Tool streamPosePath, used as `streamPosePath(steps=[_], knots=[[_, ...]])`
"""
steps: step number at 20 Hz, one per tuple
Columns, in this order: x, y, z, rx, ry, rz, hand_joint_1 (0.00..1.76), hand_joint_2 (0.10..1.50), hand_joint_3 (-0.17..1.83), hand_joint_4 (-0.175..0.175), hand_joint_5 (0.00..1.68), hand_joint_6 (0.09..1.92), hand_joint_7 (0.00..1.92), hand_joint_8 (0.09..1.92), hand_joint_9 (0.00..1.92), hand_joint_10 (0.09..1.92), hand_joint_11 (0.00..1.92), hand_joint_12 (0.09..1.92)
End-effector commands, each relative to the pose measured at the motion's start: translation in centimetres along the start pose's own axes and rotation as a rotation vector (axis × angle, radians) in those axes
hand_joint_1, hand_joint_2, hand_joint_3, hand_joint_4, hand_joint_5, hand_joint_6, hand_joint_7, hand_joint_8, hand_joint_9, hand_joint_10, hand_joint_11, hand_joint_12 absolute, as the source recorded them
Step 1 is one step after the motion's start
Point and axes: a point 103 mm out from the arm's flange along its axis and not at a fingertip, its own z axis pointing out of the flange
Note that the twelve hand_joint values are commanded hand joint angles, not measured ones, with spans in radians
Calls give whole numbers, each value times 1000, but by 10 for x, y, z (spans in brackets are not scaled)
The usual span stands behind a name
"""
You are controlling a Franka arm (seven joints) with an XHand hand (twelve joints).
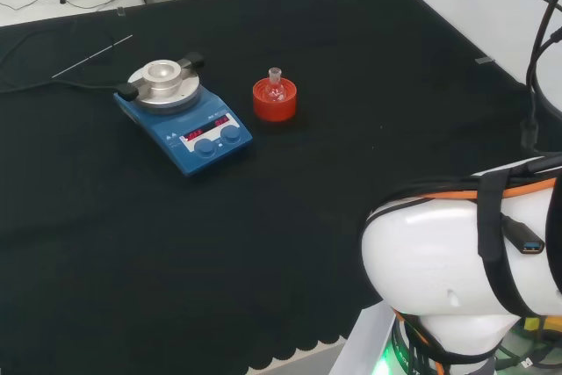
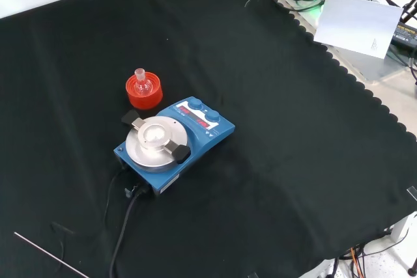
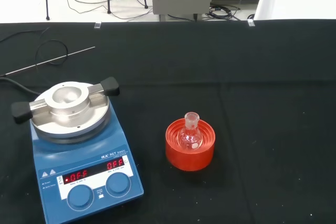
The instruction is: Pick up the round-bottom flask.
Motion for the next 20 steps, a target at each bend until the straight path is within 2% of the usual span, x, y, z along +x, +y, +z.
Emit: streamPosePath(steps=[1,4,5,9,13,18,20], knots=[[0,0,0,-11,-12,1,47,1183,570,4,193,278,90,543,191,629,0,1081],[1,0,0,-8,-20,-9,18,1299,356,7,263,105,110,483,197,595,0,1067],[-3,0,0,-8,4,6,17,1311,331,7,272,87,113,476,198,591,0,1066],[-14,4,4,6,29,19,18,1324,306,6,283,87,116,468,199,587,0,1064],[-16,10,14,7,15,13,36,1320,291,6,286,87,117,464,197,585,0,1058],[-10,28,38,-6,33,5,187,1271,246,4,301,87,141,470,209,588,0,1064],[-19,43,50,2,56,2,256,1248,235,2,313,87,159,477,227,594,0,1086]])
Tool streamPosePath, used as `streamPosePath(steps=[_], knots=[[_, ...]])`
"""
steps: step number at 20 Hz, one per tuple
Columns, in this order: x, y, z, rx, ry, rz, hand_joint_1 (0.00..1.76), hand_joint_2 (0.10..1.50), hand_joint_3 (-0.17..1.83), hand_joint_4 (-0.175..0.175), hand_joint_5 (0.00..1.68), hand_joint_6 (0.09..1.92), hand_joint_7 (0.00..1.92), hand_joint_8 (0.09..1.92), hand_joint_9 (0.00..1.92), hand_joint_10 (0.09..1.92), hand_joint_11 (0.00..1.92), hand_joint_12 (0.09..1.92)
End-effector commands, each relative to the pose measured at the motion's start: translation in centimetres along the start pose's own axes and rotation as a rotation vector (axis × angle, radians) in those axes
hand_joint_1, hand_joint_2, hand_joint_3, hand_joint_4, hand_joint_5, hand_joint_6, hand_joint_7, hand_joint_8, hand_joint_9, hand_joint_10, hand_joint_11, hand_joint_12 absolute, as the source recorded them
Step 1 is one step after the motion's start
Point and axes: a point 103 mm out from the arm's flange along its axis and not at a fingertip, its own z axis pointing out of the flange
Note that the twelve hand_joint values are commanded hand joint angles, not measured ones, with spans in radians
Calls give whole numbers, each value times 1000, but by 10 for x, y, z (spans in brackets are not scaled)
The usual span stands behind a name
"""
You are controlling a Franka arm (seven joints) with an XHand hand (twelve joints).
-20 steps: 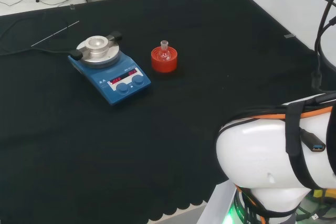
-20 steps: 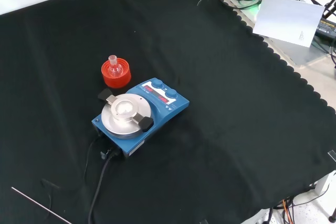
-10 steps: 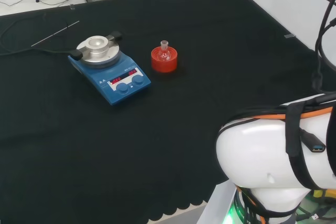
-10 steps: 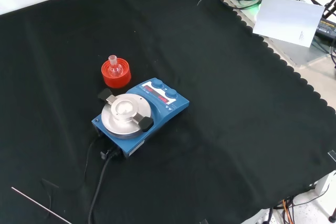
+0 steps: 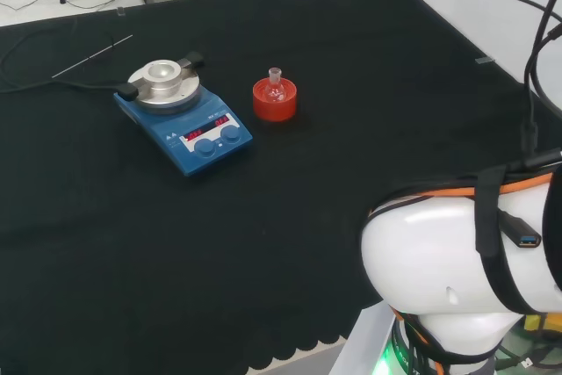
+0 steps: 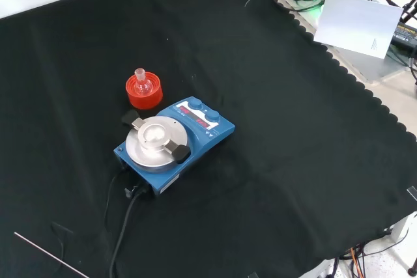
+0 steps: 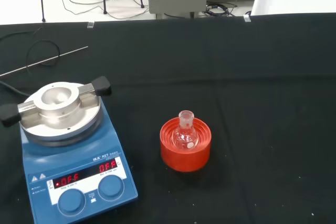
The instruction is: Pick up the round-bottom flask.
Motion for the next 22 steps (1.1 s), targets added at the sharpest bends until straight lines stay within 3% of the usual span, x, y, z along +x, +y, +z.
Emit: streamPosePath(steps=[1,4,6,18,22], knots=[[-17,38,38,9,42,-15,284,1237,231,-1,320,87,168,483,240,599,0,1102],[-48,83,60,16,43,-26,329,1220,230,-8,347,87,190,498,270,612,0,1135],[-56,107,71,12,43,-32,342,1216,231,-12,361,87,198,505,279,616,0,1146],[-55,185,140,67,70,-14,395,1179,241,-18,363,87,201,532,298,629,0,1186],[-57,206,162,79,81,-18,533,1038,350,-22,367,87,191,561,306,643,0,1220]])
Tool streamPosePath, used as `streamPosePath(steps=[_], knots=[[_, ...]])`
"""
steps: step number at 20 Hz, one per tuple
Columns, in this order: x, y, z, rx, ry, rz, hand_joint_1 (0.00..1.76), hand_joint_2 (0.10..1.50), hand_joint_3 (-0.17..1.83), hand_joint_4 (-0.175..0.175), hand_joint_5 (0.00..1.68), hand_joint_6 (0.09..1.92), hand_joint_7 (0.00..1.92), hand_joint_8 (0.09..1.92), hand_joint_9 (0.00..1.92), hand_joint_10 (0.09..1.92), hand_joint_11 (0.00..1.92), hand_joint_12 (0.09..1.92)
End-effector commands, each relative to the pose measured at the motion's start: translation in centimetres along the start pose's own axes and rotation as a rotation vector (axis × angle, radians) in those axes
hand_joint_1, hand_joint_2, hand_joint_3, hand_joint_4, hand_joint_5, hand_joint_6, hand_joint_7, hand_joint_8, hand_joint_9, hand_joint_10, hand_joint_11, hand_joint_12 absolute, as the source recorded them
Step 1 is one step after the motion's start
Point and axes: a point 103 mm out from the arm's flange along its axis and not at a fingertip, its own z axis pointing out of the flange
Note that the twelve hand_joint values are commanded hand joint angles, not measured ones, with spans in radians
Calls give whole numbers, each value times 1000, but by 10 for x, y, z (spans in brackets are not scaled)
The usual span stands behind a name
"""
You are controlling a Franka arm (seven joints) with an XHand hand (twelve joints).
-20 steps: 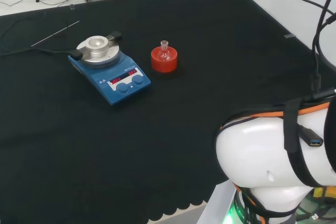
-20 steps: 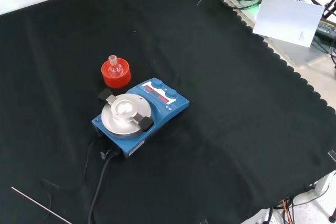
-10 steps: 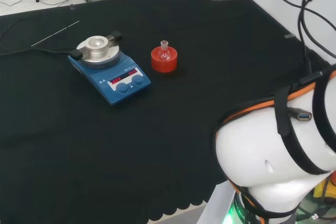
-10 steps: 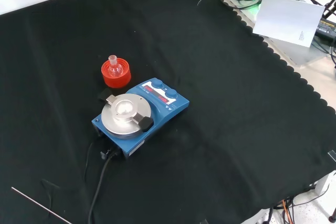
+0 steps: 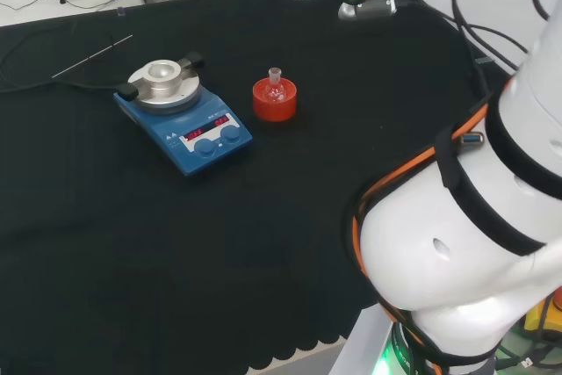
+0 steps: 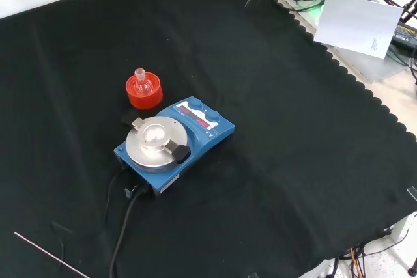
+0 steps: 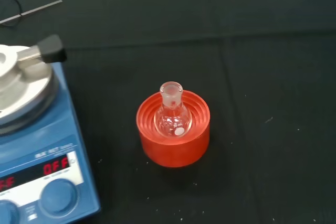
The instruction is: Pick up the round-bottom flask.
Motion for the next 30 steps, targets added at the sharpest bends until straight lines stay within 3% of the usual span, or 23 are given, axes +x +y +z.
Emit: streamPosePath(steps=[1,5,16,30], knots=[[-16,65,28,-38,31,-2,566,985,407,-23,371,87,190,567,309,646,0,1229],[-18,80,45,-20,52,3,651,845,564,-25,389,87,188,579,322,655,0,1267],[-21,107,90,-2,136,-22,752,702,666,-25,489,87,188,582,349,654,0,1285],[-27,122,147,75,178,-24,794,645,702,-21,547,87,149,554,331,633,0,1247]])
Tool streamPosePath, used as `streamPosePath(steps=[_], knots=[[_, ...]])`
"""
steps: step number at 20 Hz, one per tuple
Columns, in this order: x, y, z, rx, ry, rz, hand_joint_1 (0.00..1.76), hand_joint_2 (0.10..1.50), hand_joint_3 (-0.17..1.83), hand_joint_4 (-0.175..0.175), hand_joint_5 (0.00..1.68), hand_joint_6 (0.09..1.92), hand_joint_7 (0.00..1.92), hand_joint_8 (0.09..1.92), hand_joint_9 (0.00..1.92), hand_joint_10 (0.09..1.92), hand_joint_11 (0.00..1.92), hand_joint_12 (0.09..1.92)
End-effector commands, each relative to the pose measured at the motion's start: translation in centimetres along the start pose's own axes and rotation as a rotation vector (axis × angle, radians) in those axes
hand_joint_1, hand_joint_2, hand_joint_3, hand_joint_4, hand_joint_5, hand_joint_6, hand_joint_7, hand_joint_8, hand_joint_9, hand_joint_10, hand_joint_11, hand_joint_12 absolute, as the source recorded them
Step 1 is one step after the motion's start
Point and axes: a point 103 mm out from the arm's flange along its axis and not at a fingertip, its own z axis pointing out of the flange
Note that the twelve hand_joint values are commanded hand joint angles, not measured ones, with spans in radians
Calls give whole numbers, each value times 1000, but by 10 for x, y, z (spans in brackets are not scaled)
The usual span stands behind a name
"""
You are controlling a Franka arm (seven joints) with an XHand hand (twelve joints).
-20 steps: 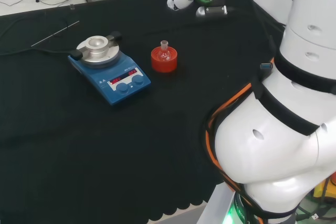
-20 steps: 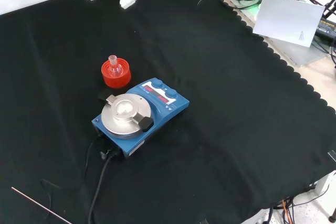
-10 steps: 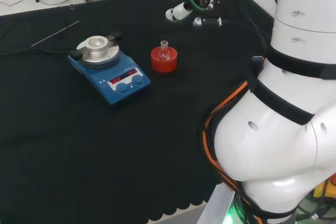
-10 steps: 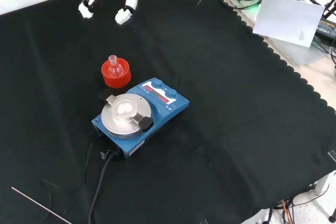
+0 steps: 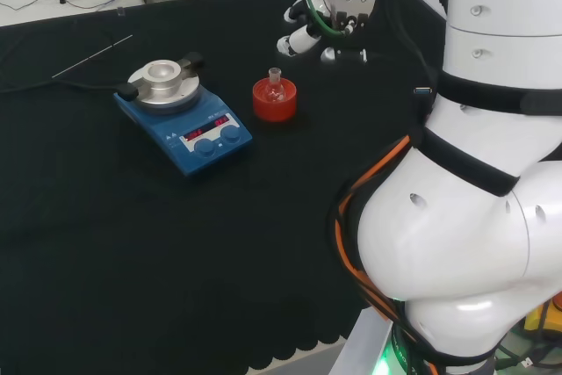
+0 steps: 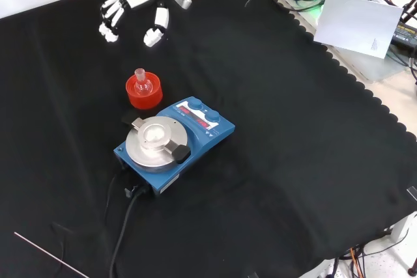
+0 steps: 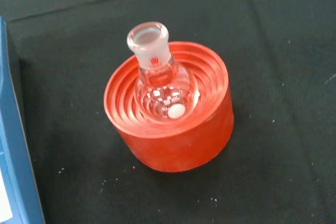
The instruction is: Pick up the round-bottom flask.
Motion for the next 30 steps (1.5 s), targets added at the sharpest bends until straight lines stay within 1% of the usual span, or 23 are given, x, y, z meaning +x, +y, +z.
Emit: streamPosePath(steps=[1,2,4,7,12,15,22,30], knots=[[-4,9,17,15,19,-12,793,644,703,-21,548,87,147,553,330,632,0,1245],[-5,10,19,21,26,-15,793,642,703,-21,548,87,146,551,329,631,0,1244],[-5,13,25,23,16,-13,792,640,704,-20,550,87,145,550,328,630,0,1242],[-5,15,33,-6,23,-38,794,635,704,-18,559,87,147,548,328,629,0,1241],[-6,16,43,-33,39,-65,817,621,704,-15,606,87,180,555,345,631,0,1245],[-8,17,49,-21,41,-78,824,615,705,-12,630,87,188,554,353,630,0,1247],[-8,21,61,-2,41,-89,836,599,707,-9,650,87,197,548,361,623,0,1247],[-4,27,68,-24,20,-111,868,582,708,-5,680,98,205,538,367,611,0,1247]])
